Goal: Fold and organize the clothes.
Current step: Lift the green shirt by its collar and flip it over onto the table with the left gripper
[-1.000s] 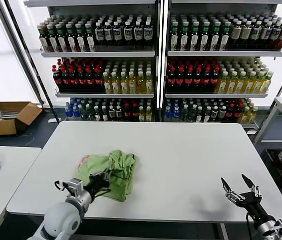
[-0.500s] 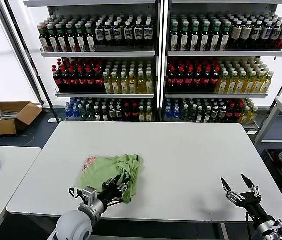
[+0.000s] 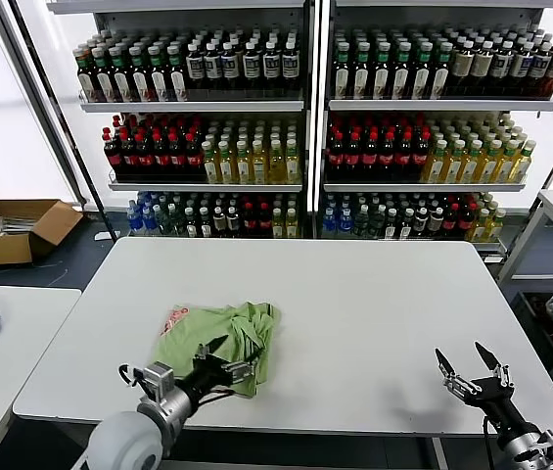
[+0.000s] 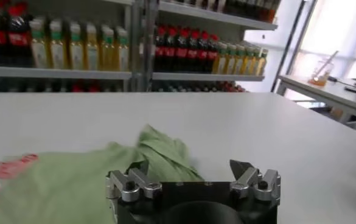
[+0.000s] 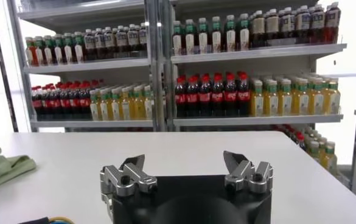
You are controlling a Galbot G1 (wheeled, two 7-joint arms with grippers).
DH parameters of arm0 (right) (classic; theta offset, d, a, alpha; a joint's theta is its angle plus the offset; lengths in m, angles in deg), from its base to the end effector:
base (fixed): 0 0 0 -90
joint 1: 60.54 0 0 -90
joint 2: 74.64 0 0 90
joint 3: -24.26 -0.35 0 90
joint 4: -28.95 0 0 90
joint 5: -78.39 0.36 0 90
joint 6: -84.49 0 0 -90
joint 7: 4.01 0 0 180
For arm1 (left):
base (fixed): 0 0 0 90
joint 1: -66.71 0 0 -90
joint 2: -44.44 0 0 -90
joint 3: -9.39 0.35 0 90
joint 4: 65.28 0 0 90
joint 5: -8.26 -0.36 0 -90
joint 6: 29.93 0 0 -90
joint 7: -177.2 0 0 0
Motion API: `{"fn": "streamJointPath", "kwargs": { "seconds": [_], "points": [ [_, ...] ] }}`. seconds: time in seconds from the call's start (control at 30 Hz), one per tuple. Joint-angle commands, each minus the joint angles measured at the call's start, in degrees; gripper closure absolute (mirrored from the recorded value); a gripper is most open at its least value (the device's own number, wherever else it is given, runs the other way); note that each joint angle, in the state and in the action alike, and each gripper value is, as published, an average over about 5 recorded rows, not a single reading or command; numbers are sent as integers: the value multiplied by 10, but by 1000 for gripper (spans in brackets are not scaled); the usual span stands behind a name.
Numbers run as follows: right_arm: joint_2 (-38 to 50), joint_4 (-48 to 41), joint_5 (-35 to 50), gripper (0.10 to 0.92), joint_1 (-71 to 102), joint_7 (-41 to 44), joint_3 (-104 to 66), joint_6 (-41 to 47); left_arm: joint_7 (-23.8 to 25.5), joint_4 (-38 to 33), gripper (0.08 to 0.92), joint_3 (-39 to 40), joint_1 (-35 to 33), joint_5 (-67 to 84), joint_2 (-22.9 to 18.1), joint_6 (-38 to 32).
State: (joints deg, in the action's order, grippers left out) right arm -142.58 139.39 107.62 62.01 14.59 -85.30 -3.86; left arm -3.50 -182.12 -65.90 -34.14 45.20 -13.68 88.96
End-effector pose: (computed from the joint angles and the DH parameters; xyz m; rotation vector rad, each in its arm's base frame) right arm 0.1789 -0.1889 -0.3105 0.2457 -3.0049 -0.0602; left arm 0.2671 0.0297 -0.2571 -0.6530 -2.6268 0.0931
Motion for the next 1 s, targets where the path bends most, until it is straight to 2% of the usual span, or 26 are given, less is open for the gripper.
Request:
{"fn": "streamJointPath", "kwargs": {
  "seconds": [0.03,0.3,0.53,1.0],
  "points": [
    [-3,1,-5,203,-2,0,10,2,-6,88,178,2,74,62,22,10],
    [0,6,-4,203,7,-1,-1,2,-13,117,177,85,130,72,-23,23],
    [-1,3,0,203,18,0,-12,-4,-13,131,177,127,165,93,-34,32],
    [-11,-5,-3,203,-3,-4,0,3,-12,82,177,150,140,100,-32,35]
  ]
}}
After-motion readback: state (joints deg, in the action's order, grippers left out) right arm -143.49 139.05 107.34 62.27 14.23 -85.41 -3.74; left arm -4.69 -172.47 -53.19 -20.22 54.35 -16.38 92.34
